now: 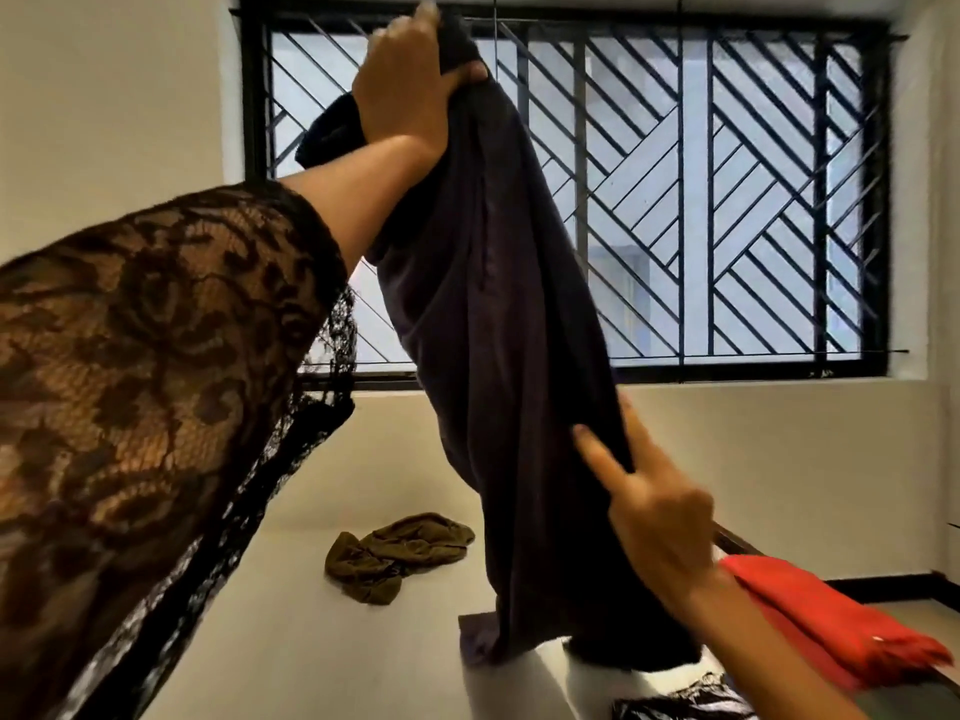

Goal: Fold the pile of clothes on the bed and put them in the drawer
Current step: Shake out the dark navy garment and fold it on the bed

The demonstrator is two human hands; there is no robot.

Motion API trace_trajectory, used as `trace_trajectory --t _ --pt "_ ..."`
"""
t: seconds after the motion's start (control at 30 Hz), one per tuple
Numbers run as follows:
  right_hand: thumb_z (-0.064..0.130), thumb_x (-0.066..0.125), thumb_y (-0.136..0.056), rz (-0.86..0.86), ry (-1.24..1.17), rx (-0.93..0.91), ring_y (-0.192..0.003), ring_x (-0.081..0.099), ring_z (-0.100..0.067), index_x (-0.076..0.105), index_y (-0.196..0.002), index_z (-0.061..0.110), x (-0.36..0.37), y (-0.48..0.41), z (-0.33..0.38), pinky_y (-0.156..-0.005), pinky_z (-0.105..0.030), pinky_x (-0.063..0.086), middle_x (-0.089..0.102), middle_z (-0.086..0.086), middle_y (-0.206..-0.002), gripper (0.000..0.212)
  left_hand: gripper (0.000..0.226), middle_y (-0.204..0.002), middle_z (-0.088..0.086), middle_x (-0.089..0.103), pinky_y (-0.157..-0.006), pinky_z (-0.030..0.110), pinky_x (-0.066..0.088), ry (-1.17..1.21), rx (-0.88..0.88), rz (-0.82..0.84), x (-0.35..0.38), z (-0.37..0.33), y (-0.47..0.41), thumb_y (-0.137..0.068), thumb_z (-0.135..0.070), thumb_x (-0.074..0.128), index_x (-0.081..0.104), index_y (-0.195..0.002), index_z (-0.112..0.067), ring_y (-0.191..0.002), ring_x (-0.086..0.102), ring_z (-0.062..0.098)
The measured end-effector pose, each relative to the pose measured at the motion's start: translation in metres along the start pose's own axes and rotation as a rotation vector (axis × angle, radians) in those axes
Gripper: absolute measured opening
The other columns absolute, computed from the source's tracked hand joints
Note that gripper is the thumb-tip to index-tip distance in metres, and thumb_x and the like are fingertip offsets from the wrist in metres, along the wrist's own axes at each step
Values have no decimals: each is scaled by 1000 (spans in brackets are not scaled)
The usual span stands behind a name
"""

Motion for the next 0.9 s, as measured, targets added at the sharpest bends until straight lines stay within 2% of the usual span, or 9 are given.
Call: trace_trajectory --t 0.07,0.17,0.23,0.3,0.37,0.47,0.6,0.77,0.9 --pt "20 40 -96 27 -73 -83 -47 57 -14 66 -118 17 10 18 27 -45 -19 47 59 -24 -123 34 56 -129 5 53 -93 34 38 -25 30 9 2 -15 2 -87 -51 53 45 -130 -15 -122 46 23" --pt "21 55 -86 75 -280 158 -52 61 -19 66 -109 12 29 32 48 -47 -22 53 66 -19 -112 28 56 -130 3 53 -93 34 39 -61 72 21 7 -32 11 -87 -49 54 44 -130 -15 -122 46 22" --pt "29 49 -82 138 -326 285 -68 64 -17 73 -89 20 37 36 64 -55 -19 53 62 -13 -123 26 56 -130 4 52 -94 34 39 -93 86 35 10 -36 14 -87 -48 54 44 -131 -14 -122 46 23" --pt "36 54 -78 147 -351 377 -88 64 -20 71 -79 28 44 36 79 -68 -26 54 56 -8 -132 19 56 -129 5 53 -93 35 39 -113 83 39 11 -34 13 -87 -48 53 44 -131 -15 -123 45 23" --pt "38 63 -73 152 -342 447 -104 62 -28 71 -77 32 51 33 88 -75 -36 52 52 -8 -136 11 55 -130 5 52 -93 35 39 -145 67 31 9 -30 11 -88 -48 53 44 -131 -15 -123 44 24" --pt "44 74 -71 218 -203 512 -118 53 -36 72 -88 32 66 29 93 -78 -46 49 45 -11 -142 20 56 -131 5 51 -94 35 39 -154 40 28 5 -21 8 -88 -48 53 43 -132 -15 -125 44 24" --pt "56 45 -90 478 -252 737 -141 12 -28 59 -119 28 88 25 68 -104 -49 24 3 -3 -158 42 55 -130 4 52 -95 34 37 -116 5 17 -2 -7 7 -88 -49 53 45 -130 -16 -124 44 23" --pt "49 22 -98 443 -353 835 -138 19 -21 63 -115 26 92 27 46 -107 -49 18 17 0 -155 50 56 -130 4 53 -96 34 38 -81 -78 3 -6 13 6 -87 -50 55 45 -131 -16 -123 47 22" --pt "53 45 -91 443 -295 803 -138 22 -20 63 -107 25 96 29 45 -110 -51 15 24 1 -151 37 56 -130 6 53 -95 33 37 -92 -82 13 -6 16 8 -88 -49 54 45 -131 -14 -124 45 23"
Point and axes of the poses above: each hand's wrist, its own y-axis away from the middle knuckle, its own x-axis out of the palm, z = x × y, the point moved 4 cm from there along -y, towards the middle knuckle
